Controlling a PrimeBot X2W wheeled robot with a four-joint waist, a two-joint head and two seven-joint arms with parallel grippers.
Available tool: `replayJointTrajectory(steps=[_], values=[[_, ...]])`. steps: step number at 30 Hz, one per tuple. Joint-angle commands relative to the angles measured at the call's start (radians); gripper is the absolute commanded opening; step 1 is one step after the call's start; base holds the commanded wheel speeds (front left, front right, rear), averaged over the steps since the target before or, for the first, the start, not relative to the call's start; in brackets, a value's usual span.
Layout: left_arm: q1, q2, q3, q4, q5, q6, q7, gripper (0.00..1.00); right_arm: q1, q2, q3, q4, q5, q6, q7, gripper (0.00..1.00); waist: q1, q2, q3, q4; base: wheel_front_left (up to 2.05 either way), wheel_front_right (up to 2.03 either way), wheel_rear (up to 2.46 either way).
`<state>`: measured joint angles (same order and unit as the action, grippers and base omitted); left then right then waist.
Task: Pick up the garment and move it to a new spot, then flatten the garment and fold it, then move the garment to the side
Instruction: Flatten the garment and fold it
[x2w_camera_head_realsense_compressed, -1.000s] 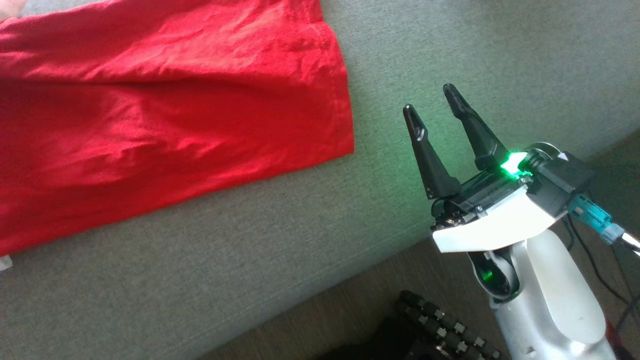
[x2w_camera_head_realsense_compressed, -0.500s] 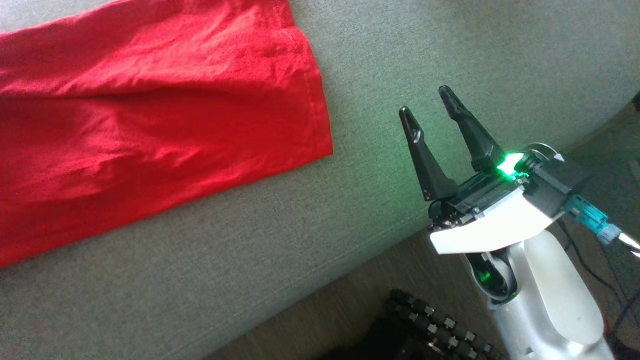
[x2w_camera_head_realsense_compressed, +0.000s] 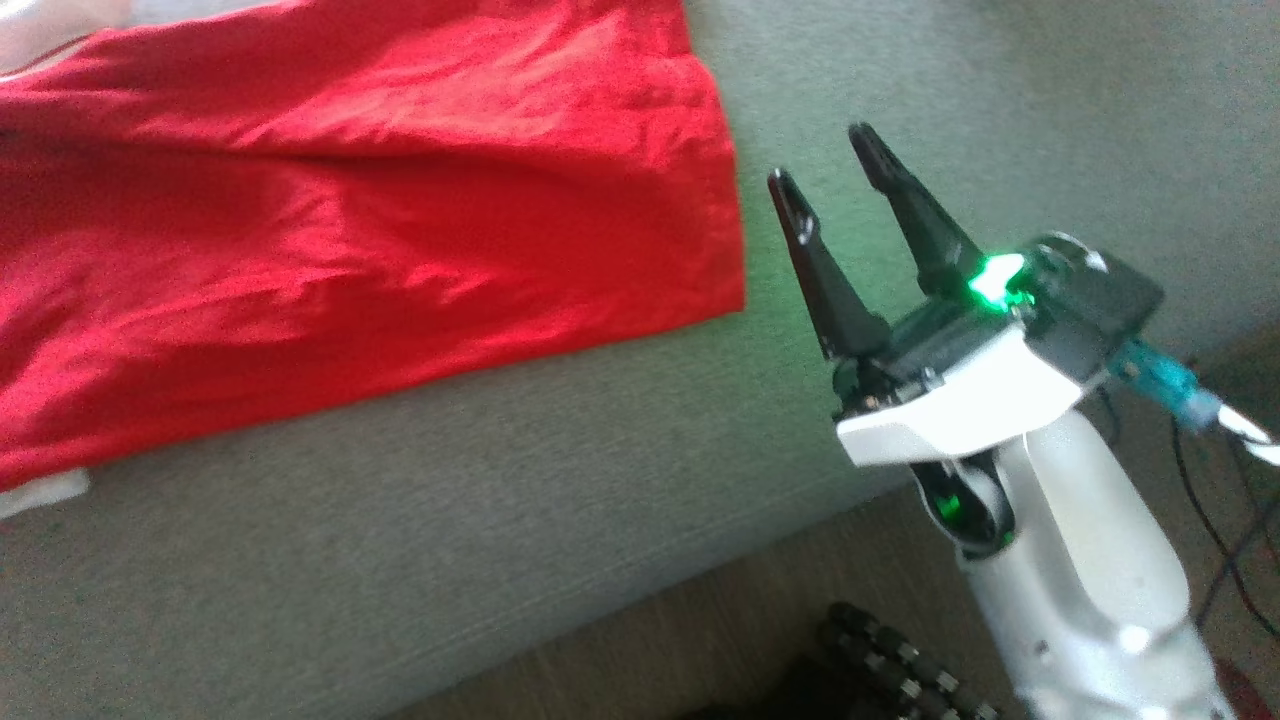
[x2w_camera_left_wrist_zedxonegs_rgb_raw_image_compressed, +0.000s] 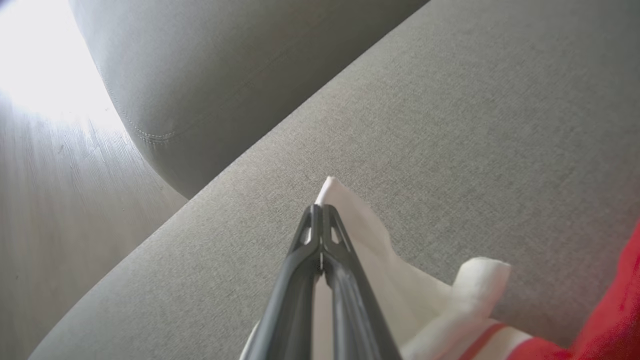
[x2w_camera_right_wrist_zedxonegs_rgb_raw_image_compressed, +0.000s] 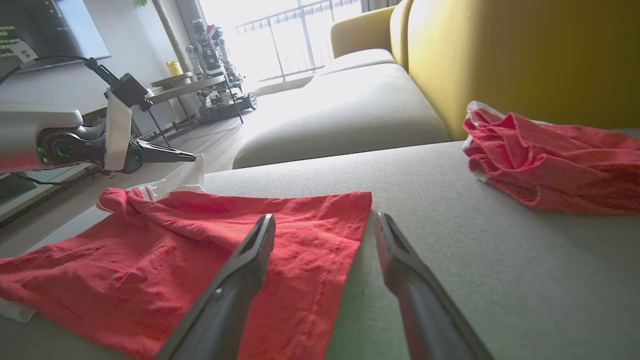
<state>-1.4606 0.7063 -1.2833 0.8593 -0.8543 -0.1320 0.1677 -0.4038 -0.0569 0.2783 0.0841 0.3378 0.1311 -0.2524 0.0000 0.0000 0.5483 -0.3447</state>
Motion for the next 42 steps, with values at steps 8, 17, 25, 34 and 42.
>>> replayJointTrajectory(steps=[8, 17, 25, 34, 42], values=[[-0.036, 0.015, 0.042, -0.077, 0.001, 0.001, -0.077, 0.0, -0.23, 0.006, 0.023, 0.201, 0.099, 0.0, 0.125, 1.0, 0.0, 0.0, -0.047, 0.109, 0.0, 0.0, 0.0], [-0.041, -0.001, 0.04, -0.128, 0.012, 0.011, -0.105, 0.0, -0.501, -0.013, -0.062, 0.5, 0.215, 0.0, 0.387, 1.0, 0.0, 0.0, -0.039, 0.169, 0.0, 0.0, 0.0], [-0.042, -0.017, 0.036, -0.152, 0.015, 0.013, -0.104, 0.0, -0.655, -0.039, -0.055, 0.687, 0.263, 0.0, 0.538, 1.0, 0.0, 0.0, -0.031, 0.196, 0.0, 0.0, 0.0], [-0.056, -0.042, 0.032, -0.17, 0.021, 0.011, -0.102, 0.0, -0.712, -0.069, -0.016, 0.81, 0.277, 0.0, 0.5, 1.0, 0.0, 0.0, -0.021, 0.232, 0.0, 0.0, 0.0], [-0.064, -0.054, 0.027, -0.18, 0.027, 0.008, -0.101, 0.0, -0.741, -0.082, 0.027, 0.856, 0.306, 0.0, 0.455, 1.0, 0.0, 0.0, -0.008, 0.259, 0.0, 0.0, 0.0]])
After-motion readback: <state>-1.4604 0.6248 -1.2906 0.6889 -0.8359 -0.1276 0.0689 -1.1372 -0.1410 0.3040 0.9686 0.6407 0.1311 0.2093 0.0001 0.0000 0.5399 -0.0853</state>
